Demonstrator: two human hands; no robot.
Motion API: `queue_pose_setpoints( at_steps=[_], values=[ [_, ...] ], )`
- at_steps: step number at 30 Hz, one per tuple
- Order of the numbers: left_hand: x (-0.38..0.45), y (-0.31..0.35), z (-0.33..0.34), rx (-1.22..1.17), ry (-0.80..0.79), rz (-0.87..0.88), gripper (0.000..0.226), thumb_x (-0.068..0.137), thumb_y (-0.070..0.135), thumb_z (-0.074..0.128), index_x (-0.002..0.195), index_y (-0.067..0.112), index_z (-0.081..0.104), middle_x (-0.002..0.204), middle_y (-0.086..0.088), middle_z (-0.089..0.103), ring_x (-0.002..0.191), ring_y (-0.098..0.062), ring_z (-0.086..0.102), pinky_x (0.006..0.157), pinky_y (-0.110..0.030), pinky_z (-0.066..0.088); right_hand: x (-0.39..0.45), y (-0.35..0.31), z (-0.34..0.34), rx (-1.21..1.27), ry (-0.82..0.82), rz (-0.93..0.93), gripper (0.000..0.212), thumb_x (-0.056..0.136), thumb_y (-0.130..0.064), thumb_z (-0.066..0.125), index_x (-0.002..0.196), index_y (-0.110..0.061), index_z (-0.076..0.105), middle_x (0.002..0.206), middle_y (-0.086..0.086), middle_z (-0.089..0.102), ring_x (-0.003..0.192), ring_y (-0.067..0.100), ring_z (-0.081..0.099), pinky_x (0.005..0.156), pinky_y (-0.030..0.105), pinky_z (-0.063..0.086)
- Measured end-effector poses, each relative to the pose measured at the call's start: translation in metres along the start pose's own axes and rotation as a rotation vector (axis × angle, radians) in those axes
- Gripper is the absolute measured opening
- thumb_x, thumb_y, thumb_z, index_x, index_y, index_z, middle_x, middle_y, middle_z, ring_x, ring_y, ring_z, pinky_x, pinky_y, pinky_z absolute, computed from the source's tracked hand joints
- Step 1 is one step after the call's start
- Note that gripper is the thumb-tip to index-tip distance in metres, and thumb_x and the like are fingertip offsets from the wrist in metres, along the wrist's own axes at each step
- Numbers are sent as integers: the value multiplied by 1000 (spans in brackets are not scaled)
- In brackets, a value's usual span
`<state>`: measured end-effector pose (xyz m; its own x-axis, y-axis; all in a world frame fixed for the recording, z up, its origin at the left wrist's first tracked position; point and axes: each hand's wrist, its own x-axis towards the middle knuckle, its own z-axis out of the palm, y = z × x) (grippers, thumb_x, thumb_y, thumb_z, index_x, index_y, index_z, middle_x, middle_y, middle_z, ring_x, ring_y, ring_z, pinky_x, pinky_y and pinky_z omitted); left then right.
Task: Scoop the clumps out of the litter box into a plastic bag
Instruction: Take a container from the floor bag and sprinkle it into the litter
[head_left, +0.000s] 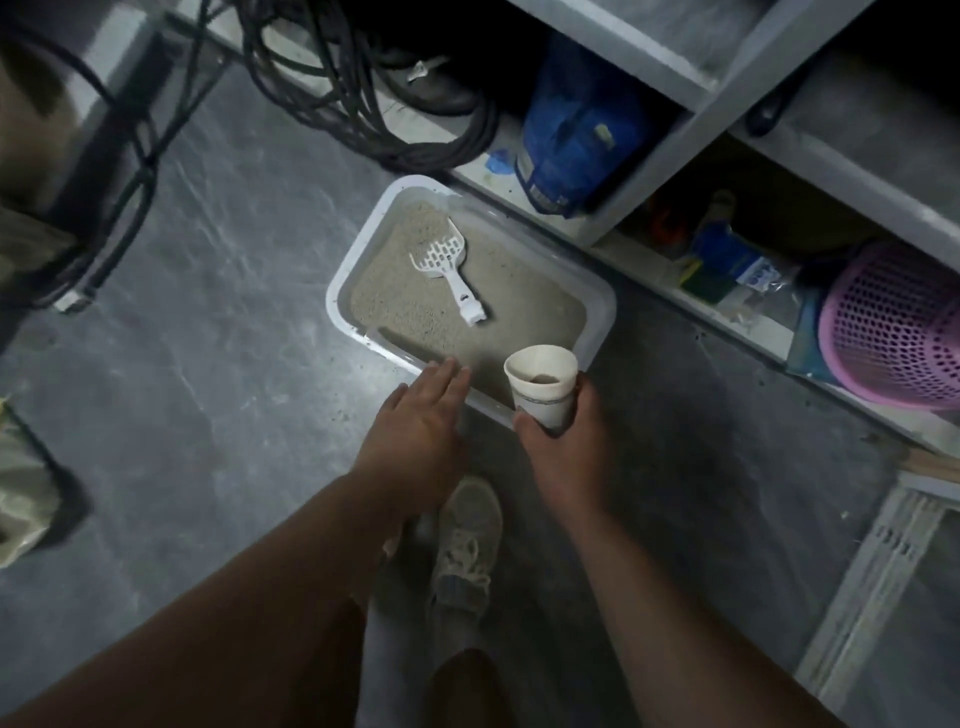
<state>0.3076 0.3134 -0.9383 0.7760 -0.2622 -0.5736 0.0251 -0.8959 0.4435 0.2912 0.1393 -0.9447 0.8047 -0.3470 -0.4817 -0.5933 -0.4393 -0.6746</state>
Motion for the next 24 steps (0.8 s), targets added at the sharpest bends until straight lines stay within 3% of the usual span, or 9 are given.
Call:
queue_pose_setpoints(
  at_steps=[2, 4, 5, 11, 14, 20, 24],
  values=[
    [17, -5, 7, 23, -35, -2, 80, 98, 24, 53, 164, 22, 8, 173, 0, 3, 158, -17, 0, 125, -36, 3, 14, 7, 2, -1, 15, 13, 72, 73, -25, 85, 136, -20, 51, 130, 2, 61, 117, 17, 59, 95, 20, 45],
    [34, -11, 15, 51, -65, -2, 81, 97, 24, 52, 164, 21, 7, 173, -1, 3, 158, -17, -1, 126, -38, 3, 27, 13, 6, 5, 27, 21, 68, 74, -22, 85, 134, -19, 52, 128, 2, 62, 111, 12, 58, 81, -2, 34],
    [42, -15, 19, 69, -80, 1, 82, 96, 24, 52, 164, 20, 6, 173, -1, 3, 158, -17, -1, 127, -40, 5, 33, 17, 10, 9, 31, 23, 67, 75, -21, 84, 134, -18, 52, 127, 3, 62, 108, 11, 57, 75, -7, 30],
    [75, -29, 42, 179, -175, 38, 87, 94, 30, 55, 164, 17, 3, 173, -3, 0, 159, -21, -3, 128, -46, 7, 62, 35, 27, -34, 60, 56, 65, 77, -22, 84, 133, -16, 51, 114, -6, 56, 99, 7, 52, 64, -8, 31],
    [81, -33, 51, 226, -224, 50, 87, 95, 35, 53, 164, 17, 2, 173, -2, -1, 158, -20, -4, 127, -46, 9, 75, 41, 29, -105, 73, 73, 66, 78, -28, 83, 134, -13, 51, 120, 5, 60, 102, 15, 59, 72, 6, 33],
    [86, -41, 62, 233, -317, 12, 84, 97, 36, 48, 164, 20, 0, 172, 0, -7, 158, -18, -8, 128, -47, 4, 104, 49, 19, -209, 79, 91, 69, 78, -34, 82, 133, -7, 51, 124, 17, 59, 112, 34, 61, 90, 44, 53],
    [88, -41, 64, 243, -321, 3, 86, 95, 37, 49, 164, 21, 0, 172, 1, -7, 158, -17, -9, 127, -46, 2, 114, 49, 18, -254, 48, 101, 70, 79, -37, 79, 134, -6, 49, 124, 19, 59, 112, 35, 60, 89, 50, 53]
  ],
)
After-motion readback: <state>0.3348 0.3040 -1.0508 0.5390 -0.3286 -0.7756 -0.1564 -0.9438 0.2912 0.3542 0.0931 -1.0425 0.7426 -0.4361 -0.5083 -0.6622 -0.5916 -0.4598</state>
